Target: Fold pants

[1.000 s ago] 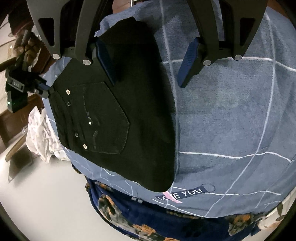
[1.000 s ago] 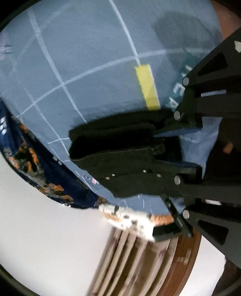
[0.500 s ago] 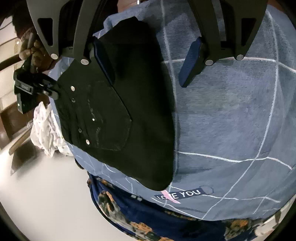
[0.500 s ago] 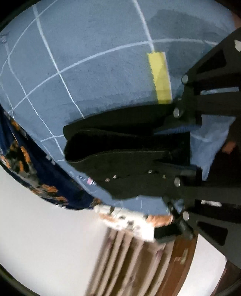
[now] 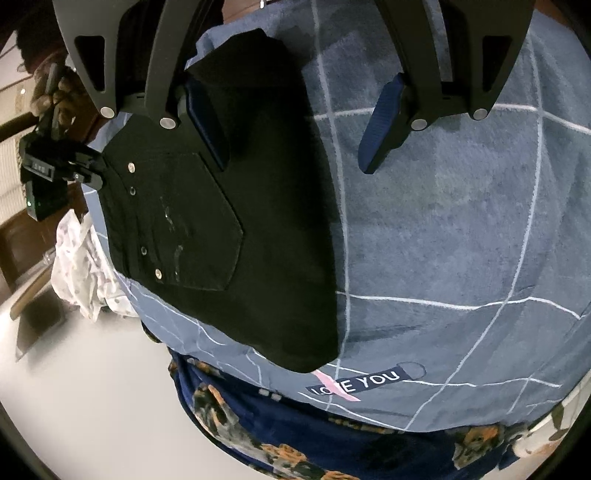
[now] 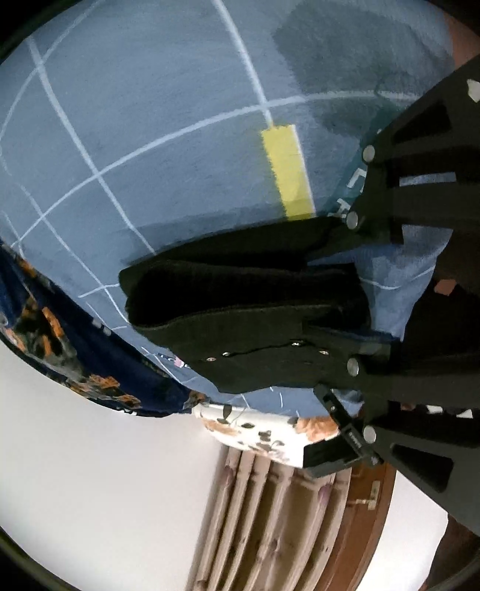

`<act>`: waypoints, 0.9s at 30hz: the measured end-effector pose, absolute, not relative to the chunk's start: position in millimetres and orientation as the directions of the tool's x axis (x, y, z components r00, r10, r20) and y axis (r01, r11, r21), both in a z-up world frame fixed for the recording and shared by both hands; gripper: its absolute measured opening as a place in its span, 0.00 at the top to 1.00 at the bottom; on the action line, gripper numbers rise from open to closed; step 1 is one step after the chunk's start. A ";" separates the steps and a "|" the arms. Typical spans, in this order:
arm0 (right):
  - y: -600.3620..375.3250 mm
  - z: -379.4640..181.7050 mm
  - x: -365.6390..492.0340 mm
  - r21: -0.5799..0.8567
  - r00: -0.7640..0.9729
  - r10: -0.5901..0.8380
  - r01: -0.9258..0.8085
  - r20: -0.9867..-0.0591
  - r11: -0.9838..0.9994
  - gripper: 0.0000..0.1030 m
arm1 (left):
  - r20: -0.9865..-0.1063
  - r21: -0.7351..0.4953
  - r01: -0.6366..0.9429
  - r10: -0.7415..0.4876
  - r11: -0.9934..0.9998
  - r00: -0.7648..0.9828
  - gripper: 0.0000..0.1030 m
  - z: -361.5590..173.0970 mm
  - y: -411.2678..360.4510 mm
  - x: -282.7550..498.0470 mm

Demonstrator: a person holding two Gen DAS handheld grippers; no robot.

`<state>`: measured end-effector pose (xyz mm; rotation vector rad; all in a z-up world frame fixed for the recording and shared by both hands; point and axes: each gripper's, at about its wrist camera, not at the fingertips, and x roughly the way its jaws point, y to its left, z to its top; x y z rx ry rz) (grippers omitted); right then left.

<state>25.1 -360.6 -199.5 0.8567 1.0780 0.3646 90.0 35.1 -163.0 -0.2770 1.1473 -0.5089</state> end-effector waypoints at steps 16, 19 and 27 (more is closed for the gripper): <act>-356.2 -208.3 93.6 0.667 0.378 0.611 0.027 -0.696 0.744 0.31 | -0.774 -0.466 0.411 -0.586 0.784 0.240 0.19 -166.4 26.3 121.7; -343.3 -208.5 102.1 0.702 0.326 0.673 -0.040 -0.664 0.711 0.30 | -0.753 -0.474 0.445 -0.612 0.760 0.243 0.16 -167.3 19.4 128.1; -343.9 -211.4 101.1 0.703 0.285 0.696 -0.095 -0.659 0.705 0.42 | -0.730 -0.491 0.480 -0.644 0.727 0.228 0.15 -167.9 9.2 141.1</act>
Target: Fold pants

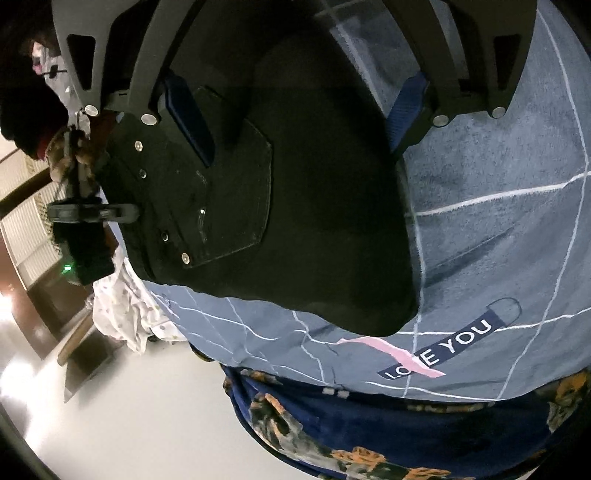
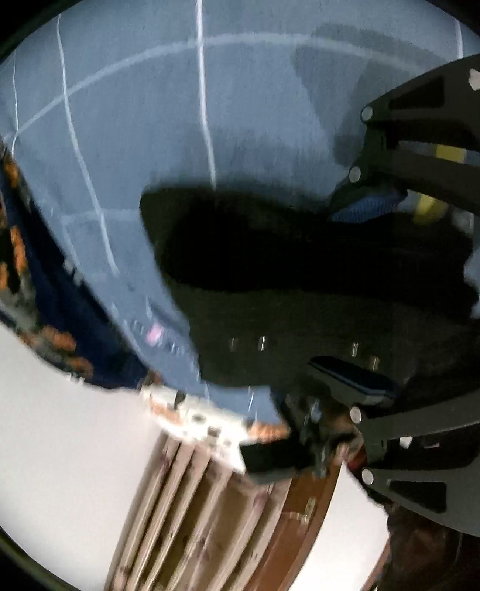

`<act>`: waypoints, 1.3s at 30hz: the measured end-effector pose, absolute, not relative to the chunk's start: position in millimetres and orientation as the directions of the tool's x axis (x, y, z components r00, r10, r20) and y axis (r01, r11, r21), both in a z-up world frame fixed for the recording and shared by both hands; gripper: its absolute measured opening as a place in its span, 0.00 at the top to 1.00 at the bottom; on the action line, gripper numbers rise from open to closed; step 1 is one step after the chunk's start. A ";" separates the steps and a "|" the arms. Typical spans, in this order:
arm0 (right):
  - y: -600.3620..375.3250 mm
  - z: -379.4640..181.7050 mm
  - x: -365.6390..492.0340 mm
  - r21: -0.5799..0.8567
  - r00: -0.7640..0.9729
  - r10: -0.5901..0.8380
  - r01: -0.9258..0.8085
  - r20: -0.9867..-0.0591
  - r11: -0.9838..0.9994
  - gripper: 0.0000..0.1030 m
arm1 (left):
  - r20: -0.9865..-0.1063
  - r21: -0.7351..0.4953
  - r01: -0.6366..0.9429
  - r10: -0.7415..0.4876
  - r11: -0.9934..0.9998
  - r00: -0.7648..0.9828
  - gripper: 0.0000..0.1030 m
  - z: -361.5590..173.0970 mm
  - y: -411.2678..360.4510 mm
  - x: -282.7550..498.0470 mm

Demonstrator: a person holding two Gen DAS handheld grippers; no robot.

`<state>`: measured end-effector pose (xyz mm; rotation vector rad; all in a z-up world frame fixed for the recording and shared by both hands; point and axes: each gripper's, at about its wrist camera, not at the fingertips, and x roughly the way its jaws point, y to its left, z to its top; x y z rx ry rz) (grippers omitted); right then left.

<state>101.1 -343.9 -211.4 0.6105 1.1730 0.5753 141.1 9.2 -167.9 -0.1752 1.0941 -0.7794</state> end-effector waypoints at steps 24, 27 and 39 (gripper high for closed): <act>-331.7 -209.7 109.7 0.662 0.263 0.684 -0.179 -0.680 0.728 0.26 | -0.838 -0.216 0.525 -0.433 0.823 0.333 0.14 -165.9 -23.2 125.6; -332.3 -211.7 113.5 0.705 0.250 0.715 -0.147 -0.653 0.694 0.16 | -0.842 -0.207 0.521 -0.422 0.828 0.336 0.14 -165.9 -24.4 125.0; -319.5 -207.1 118.5 0.687 0.220 0.696 -0.130 -0.683 0.715 0.07 | -0.852 -0.187 0.518 -0.400 0.835 0.338 0.13 -165.5 -26.5 124.9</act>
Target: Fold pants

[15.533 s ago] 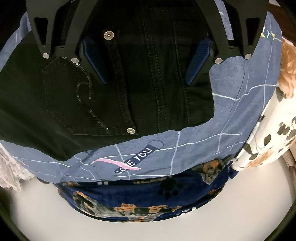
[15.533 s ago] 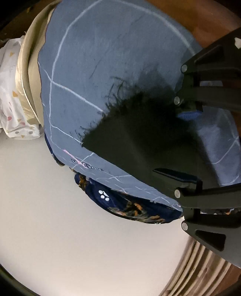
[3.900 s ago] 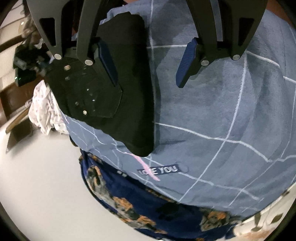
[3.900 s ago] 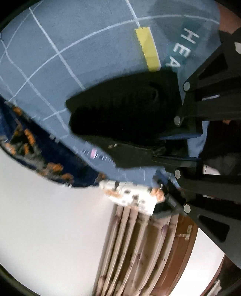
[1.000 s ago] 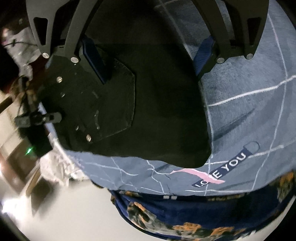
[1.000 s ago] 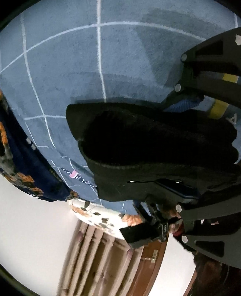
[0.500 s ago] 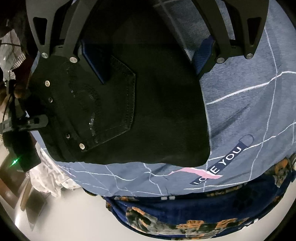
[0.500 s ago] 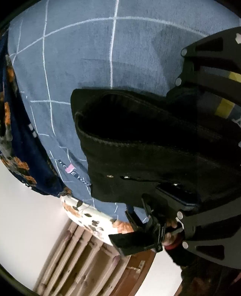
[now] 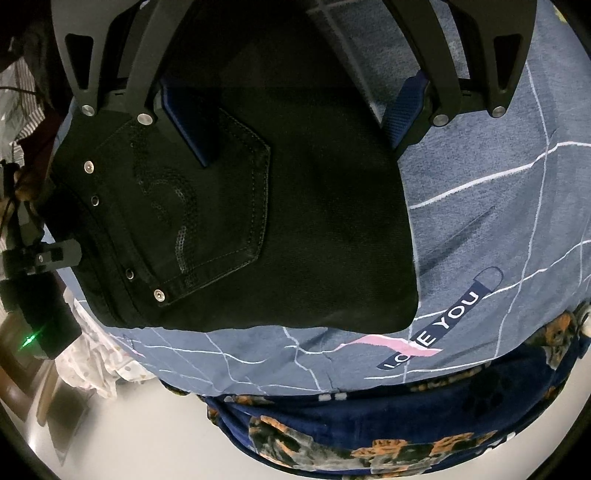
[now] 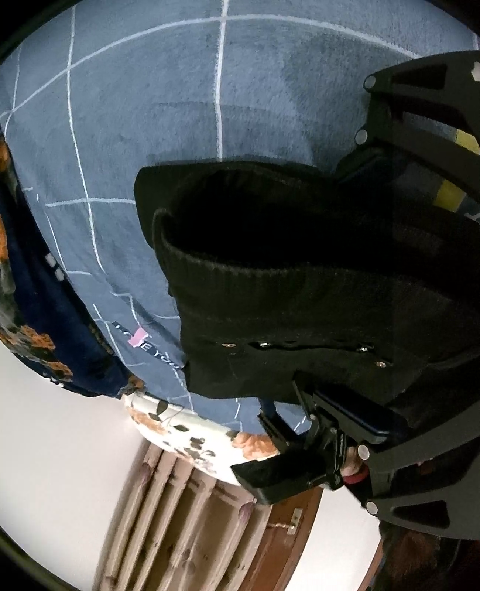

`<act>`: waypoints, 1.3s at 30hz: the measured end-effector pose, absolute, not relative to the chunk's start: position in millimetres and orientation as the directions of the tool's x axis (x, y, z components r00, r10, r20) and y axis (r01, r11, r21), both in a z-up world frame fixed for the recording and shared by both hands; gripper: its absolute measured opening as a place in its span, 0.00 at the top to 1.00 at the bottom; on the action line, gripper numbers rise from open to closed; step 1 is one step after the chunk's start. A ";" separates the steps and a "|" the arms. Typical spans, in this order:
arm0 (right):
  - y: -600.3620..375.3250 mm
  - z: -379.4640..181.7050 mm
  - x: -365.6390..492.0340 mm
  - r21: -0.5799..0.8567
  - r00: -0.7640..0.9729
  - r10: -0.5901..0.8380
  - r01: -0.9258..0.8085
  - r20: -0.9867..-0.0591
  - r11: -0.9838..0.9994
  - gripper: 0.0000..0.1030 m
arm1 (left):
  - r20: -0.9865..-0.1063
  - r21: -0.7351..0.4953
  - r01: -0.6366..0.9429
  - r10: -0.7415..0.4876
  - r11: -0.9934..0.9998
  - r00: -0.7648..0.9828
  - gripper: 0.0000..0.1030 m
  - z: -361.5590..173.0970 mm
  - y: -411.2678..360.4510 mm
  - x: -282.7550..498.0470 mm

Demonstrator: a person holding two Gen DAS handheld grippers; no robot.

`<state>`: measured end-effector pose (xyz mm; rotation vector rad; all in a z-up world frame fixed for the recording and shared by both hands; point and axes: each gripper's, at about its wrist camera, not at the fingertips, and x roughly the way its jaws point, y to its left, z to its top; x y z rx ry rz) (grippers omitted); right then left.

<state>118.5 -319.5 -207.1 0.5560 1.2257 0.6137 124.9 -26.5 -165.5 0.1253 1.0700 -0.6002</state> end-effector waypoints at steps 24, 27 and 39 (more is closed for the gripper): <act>-334.6 -215.7 121.0 0.714 0.193 0.718 -0.103 -0.668 0.692 0.43 | -0.723 -0.598 0.390 -0.681 0.701 0.115 0.43 -172.9 28.9 150.6; -335.5 -218.5 124.8 0.764 0.190 0.764 -0.091 -0.616 0.639 0.26 | -0.669 -0.679 0.377 -0.742 0.630 0.038 0.41 -177.4 20.0 156.0; -332.0 -216.6 109.8 0.765 0.255 0.750 -0.055 -0.610 0.642 0.65 | -0.697 -0.606 0.375 -0.696 0.701 0.175 0.81 -159.9 18.2 144.2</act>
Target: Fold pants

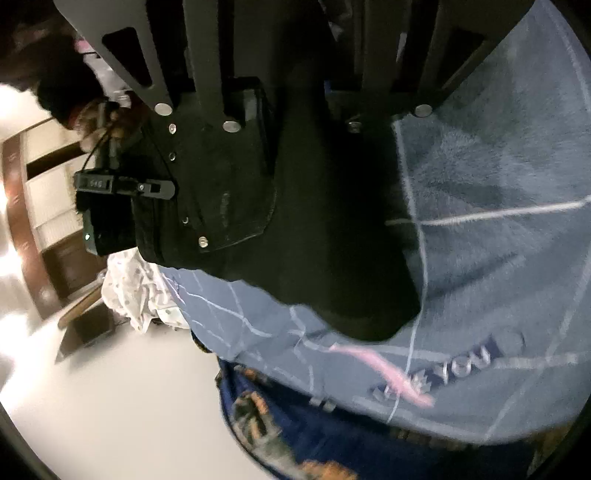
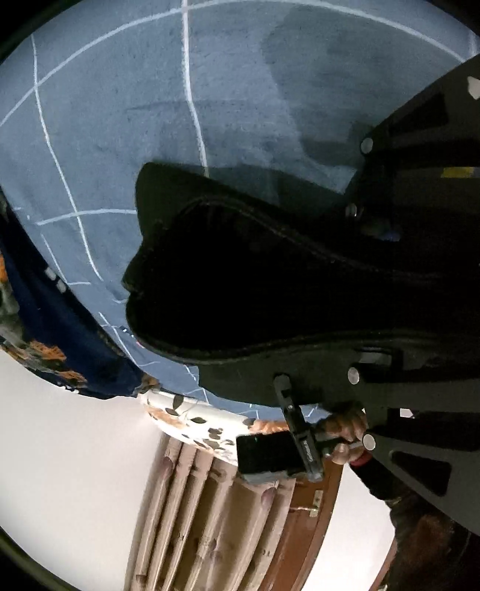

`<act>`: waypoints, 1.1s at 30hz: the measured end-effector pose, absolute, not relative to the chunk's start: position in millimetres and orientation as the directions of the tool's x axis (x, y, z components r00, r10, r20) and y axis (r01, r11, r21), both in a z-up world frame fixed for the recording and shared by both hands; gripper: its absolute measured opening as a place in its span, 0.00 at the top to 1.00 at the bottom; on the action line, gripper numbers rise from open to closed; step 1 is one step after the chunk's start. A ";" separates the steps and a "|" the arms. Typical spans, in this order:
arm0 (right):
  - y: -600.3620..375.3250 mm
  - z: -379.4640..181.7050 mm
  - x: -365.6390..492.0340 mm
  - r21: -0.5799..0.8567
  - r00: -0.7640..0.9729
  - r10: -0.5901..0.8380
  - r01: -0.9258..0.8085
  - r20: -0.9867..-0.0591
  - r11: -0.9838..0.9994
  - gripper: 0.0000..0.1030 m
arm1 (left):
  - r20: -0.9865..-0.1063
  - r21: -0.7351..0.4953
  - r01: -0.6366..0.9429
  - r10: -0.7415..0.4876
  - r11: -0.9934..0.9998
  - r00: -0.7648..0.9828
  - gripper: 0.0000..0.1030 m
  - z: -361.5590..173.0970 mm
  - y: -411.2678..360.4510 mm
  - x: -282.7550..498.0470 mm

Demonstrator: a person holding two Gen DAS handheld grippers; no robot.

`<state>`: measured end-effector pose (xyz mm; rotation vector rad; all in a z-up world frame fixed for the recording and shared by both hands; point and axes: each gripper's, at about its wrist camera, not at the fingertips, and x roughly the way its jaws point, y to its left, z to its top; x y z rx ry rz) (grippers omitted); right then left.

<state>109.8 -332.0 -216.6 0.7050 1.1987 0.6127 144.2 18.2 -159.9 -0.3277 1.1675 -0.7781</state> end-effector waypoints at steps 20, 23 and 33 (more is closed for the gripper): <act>-289.6 -180.8 124.3 0.881 0.310 0.850 -0.071 -0.426 0.468 0.66 | -0.652 -0.610 0.326 -0.691 0.722 0.311 0.89 -99.6 73.1 153.1; -282.1 -175.7 141.1 0.889 0.321 0.856 -0.082 -0.405 0.451 0.66 | -0.645 -0.601 0.324 -0.683 0.731 0.342 0.89 -92.2 80.6 166.0; -264.8 -169.6 225.3 0.909 0.347 0.869 -0.094 -0.352 0.405 0.66 | -0.640 -0.537 0.324 -0.627 0.779 0.445 0.89 -73.1 94.6 239.0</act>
